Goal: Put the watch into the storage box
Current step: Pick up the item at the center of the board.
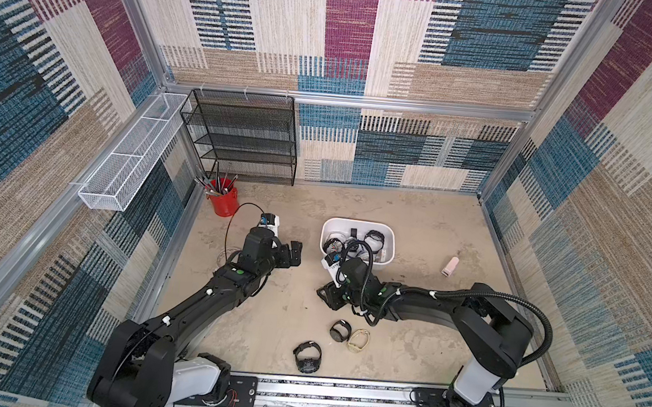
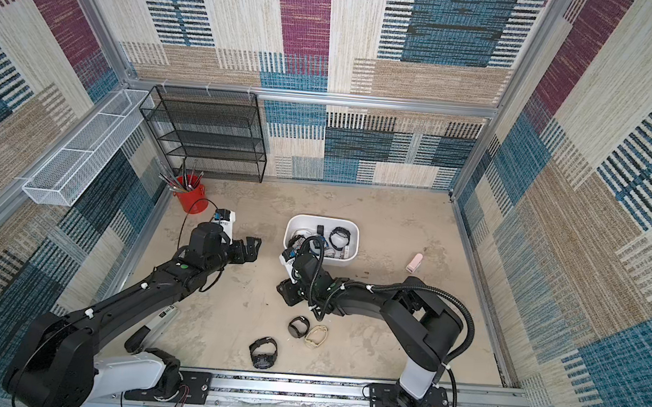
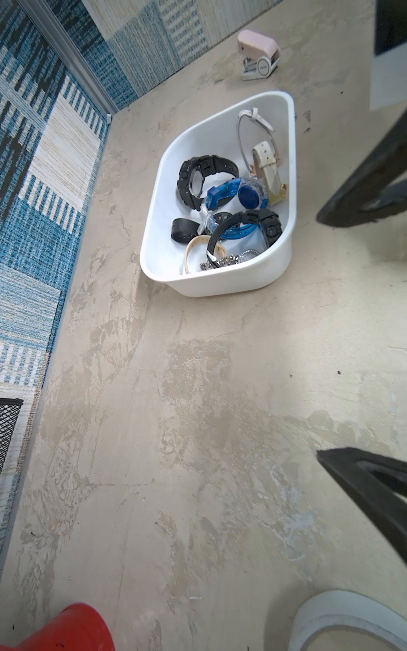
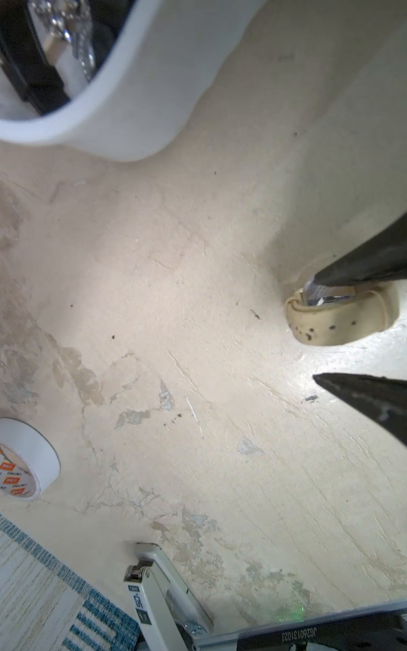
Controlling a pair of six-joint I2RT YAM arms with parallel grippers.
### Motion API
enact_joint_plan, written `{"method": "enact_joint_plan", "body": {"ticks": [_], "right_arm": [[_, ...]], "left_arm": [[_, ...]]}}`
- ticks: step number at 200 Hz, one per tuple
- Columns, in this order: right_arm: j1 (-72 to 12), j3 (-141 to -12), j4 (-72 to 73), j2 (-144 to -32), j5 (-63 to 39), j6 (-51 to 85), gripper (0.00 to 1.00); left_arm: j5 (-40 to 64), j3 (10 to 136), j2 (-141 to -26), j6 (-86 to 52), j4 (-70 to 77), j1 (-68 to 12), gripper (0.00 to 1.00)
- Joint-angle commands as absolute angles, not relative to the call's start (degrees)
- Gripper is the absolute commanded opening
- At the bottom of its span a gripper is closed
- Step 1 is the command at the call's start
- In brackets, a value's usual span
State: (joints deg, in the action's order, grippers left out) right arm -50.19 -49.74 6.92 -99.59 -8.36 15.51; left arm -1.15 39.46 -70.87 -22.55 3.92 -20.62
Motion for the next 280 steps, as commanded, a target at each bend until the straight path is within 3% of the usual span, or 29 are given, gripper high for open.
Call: {"method": "enact_joint_plan", "body": {"ticks": [1,36,82,199,280], "right_arm": [[-50.3,-50.4,6.8,-100.2,-8.3,15.3,0.37],[-50.4,-51.2,5.6,-100.8,-6.4,14.8,0.22],[-50.3,-50.4,5.8,-97.5,-4.3,14.3,0.15],[-45.1,-53.1,3.4,-87.7,-1.5,11.7,0.14],[-38.9,-59.9,5.2,-92.3,-0.9,10.2,0.14]], "left_arm": [[-0.6,39.2,-70.4,-23.2,3.9,-20.5,0.98],[-0.3,39.4,-71.1,-23.1,4.3,-20.4,0.99],[1.2,39.1,-72.0,-23.8,6.0,-20.3,0.99],[7.6,39.7,-75.5,-25.5,8.8,-20.3,0.98],[13.3,39.9,-75.7,-24.6,9.7,-20.3,0.98]]}}
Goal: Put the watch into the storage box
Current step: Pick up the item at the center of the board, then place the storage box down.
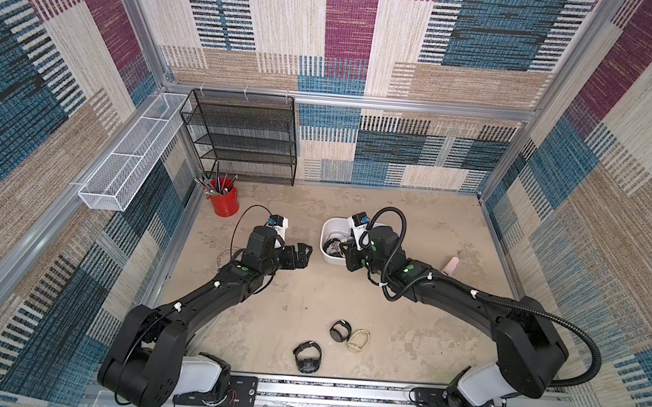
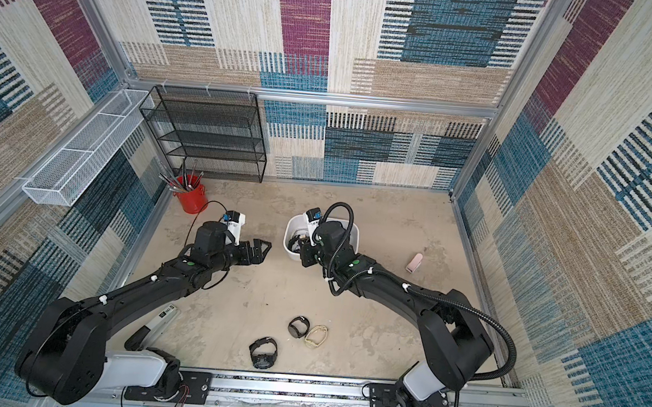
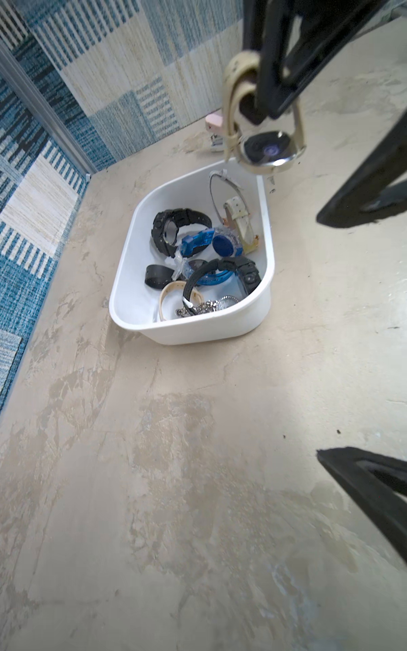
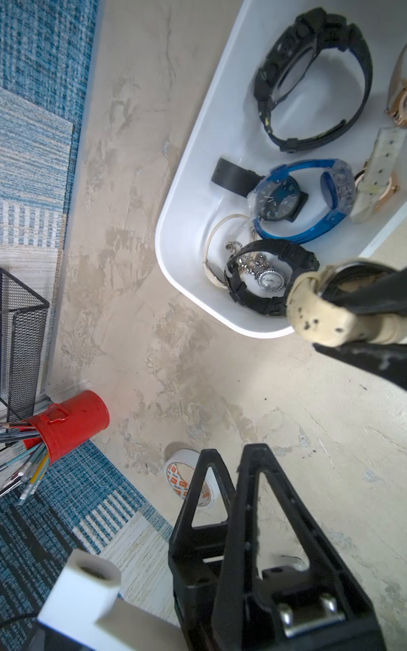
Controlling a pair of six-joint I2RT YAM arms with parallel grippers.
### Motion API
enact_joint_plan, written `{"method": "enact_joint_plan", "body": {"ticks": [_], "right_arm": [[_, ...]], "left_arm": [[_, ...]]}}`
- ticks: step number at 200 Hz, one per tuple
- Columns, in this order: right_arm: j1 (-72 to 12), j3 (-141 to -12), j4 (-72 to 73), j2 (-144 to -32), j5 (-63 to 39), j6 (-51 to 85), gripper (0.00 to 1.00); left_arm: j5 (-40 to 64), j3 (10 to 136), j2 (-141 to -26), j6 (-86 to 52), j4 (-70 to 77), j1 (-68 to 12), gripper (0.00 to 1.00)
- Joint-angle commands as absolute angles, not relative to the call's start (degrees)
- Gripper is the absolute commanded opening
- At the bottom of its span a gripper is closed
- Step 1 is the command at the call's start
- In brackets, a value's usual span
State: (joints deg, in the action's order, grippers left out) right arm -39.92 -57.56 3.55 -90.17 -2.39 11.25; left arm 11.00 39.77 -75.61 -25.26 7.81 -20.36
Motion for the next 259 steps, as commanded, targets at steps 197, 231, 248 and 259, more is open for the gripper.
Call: {"method": "enact_joint_plan", "body": {"ticks": [197,231,248,259], "right_arm": [[-34.0,-63.4,8.3,-107.1,1.0,10.0,0.16],[-33.9,-62.5,9.3,-107.0,1.6,10.6,0.30],[-33.9,-62.4,9.2,-106.3,1.4,10.9,0.41],[-33.9,-61.8,9.5,-105.2,1.1,11.1,0.46]], "left_arm": [[18.3,42.0,-77.3,-25.4,8.0,-20.4,0.97],[18.0,41.6,-77.2,-25.4,8.5,-20.4,0.97],[18.2,42.0,-77.5,-25.3,7.9,-20.4,0.97],[18.5,42.1,-77.3,-25.7,7.8,-20.4,0.97]]}}
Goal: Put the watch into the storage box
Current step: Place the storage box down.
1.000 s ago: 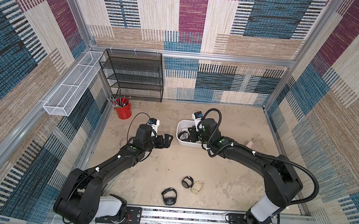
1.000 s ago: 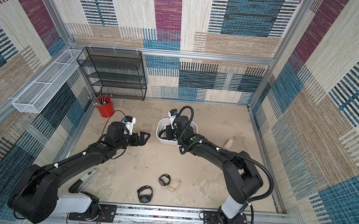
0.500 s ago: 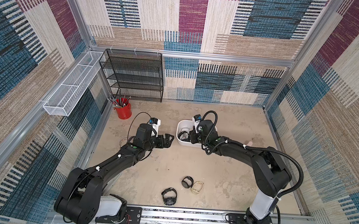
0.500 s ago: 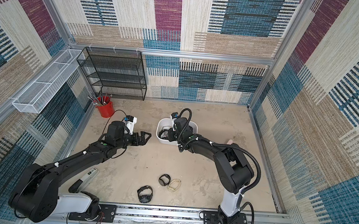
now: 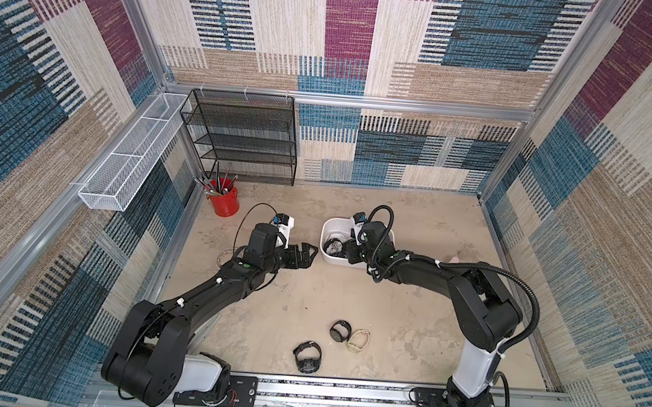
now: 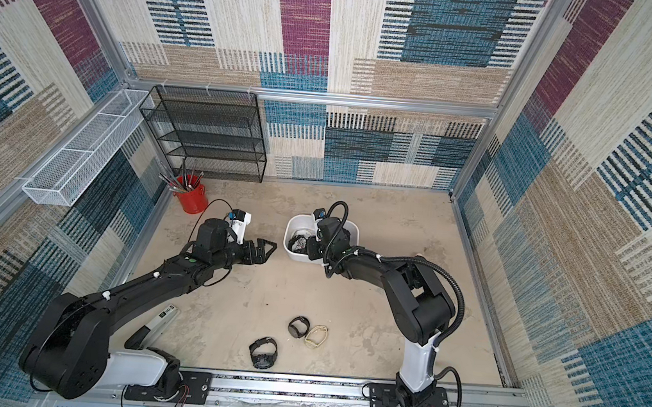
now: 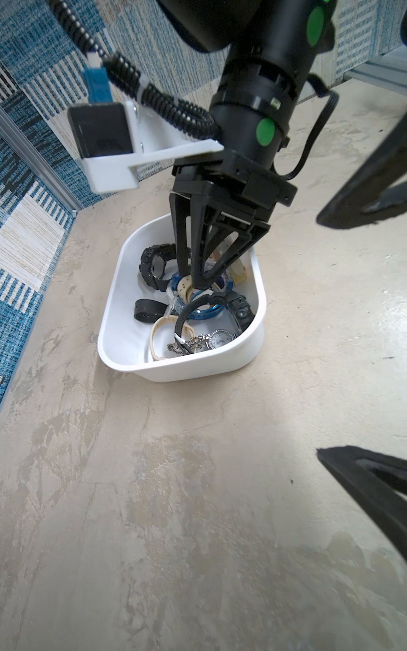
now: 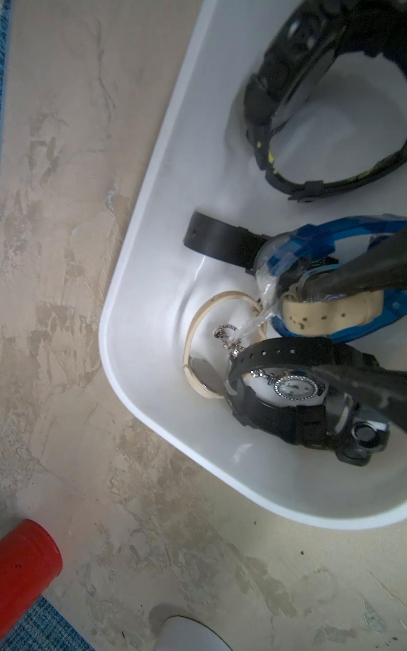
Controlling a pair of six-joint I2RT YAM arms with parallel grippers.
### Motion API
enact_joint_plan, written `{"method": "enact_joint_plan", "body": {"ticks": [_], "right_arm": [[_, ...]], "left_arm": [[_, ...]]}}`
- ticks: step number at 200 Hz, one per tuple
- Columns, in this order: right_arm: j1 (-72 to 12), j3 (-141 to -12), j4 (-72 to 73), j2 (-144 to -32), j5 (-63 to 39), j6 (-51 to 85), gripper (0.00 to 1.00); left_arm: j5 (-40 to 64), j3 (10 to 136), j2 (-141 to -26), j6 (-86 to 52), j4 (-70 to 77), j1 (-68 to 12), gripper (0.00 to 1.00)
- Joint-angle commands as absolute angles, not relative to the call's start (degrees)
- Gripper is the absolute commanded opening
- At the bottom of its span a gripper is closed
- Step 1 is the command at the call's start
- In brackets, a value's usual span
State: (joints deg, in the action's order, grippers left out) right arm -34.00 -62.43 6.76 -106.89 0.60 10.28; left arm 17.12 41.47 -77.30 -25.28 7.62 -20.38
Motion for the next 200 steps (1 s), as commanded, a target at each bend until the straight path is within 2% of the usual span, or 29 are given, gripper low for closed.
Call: {"method": "enact_joint_plan", "body": {"ticks": [1,58,101,140,200], "right_arm": [[-33.9,-61.8,9.5,-105.1,1.1,11.1,0.47],[-33.9,-56.5,10.3,-97.3,0.0,12.8,0.70],[-33.9,-45.9,16.2,-89.7,-4.1,12.9,0.81],[-33.9,-37.8,21.7,-81.6,-8.4,11.5,1.00],[-33.9,-35.3,24.2,-78.5,-9.5,10.4,1.00]], "left_arm": [[18.5,42.2,-77.3,-25.7,7.8,-20.4,0.97],[19.3,42.8,-78.6,-26.0,8.4,-20.4,0.97],[20.5,42.9,-80.4,-26.7,10.3,-20.5,0.96],[21.8,43.1,-81.5,-28.4,11.5,-20.6,0.96],[22.7,43.6,-82.4,-28.3,9.3,-20.7,0.92]]}}
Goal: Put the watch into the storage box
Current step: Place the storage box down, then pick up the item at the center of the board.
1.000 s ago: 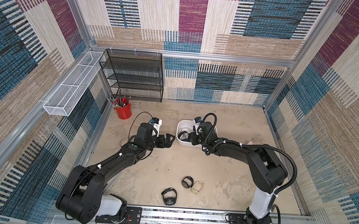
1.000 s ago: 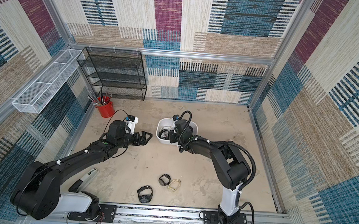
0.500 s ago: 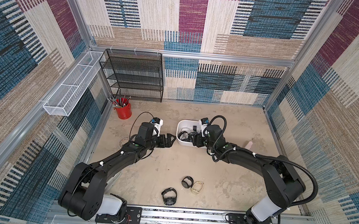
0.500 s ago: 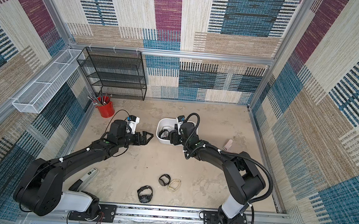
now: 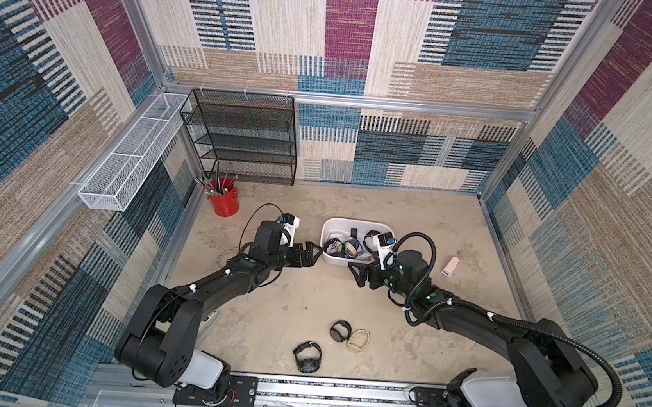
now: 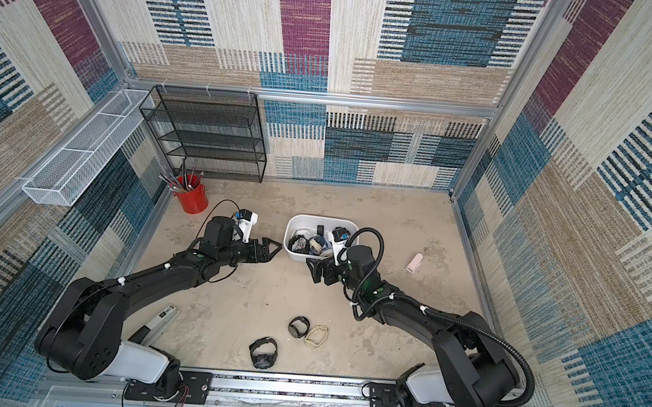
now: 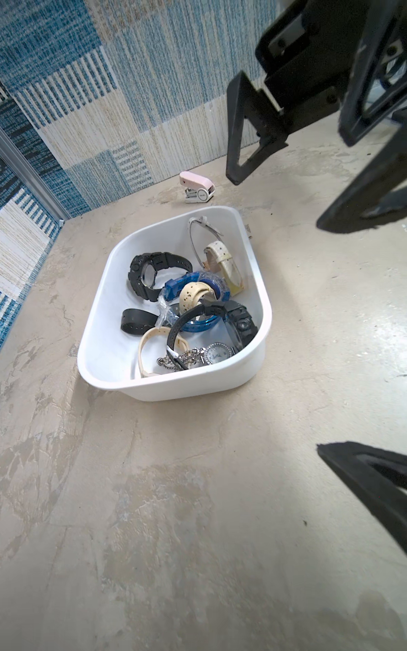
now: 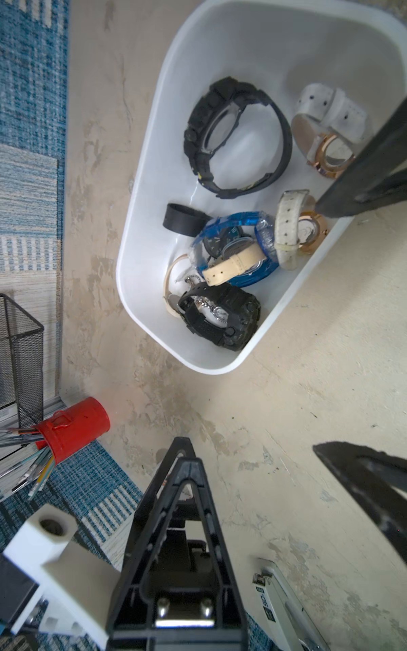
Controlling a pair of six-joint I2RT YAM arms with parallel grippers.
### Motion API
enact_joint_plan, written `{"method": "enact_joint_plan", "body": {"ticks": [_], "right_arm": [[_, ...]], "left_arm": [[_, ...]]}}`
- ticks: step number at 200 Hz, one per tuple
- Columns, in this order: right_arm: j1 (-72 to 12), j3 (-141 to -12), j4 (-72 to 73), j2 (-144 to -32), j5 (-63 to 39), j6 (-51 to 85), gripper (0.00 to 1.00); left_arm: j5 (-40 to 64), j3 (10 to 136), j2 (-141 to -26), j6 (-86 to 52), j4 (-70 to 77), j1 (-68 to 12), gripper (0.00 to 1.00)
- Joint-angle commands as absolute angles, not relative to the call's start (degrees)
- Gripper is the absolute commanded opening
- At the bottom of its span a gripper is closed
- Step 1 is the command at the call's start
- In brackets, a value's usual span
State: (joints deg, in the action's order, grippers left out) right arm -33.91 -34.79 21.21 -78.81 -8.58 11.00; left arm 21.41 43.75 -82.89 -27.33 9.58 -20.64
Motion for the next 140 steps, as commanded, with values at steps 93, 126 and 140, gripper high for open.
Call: {"method": "enact_joint_plan", "body": {"ticks": [93,126,140], "right_arm": [[-33.9,-37.2,24.8,-80.9,-7.8,10.9,0.99],[-33.9,-37.4,25.7,-80.9,-7.7,11.2,1.00],[-34.0,-37.7,26.0,-81.6,-7.6,11.2,1.00]], "left_arm": [[16.0,37.8,-71.4,-25.4,-9.1,-24.5,0.85],[7.4,33.3,-62.5,-26.7,-16.0,-30.0,0.83],[4.7,30.6,-59.0,-27.7,-16.8,-31.6,0.82]]}}
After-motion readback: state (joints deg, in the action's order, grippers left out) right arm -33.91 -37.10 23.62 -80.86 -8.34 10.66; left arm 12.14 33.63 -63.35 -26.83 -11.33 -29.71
